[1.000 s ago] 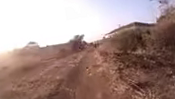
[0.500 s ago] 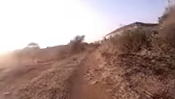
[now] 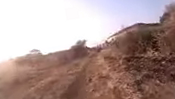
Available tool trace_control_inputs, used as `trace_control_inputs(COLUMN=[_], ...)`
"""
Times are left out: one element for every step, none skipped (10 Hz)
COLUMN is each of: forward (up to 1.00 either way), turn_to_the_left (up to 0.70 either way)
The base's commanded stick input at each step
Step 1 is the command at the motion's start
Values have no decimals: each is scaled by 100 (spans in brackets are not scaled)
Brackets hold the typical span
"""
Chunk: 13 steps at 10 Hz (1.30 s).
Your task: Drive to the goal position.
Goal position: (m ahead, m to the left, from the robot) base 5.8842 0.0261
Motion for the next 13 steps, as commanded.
trace_control_inputs(forward=[70,70,70,70,70,70,70,70,70,70,70,70,70], turn_to_the_left=[0,0,0,0,0,0,0,0,0,0,0,0,0])
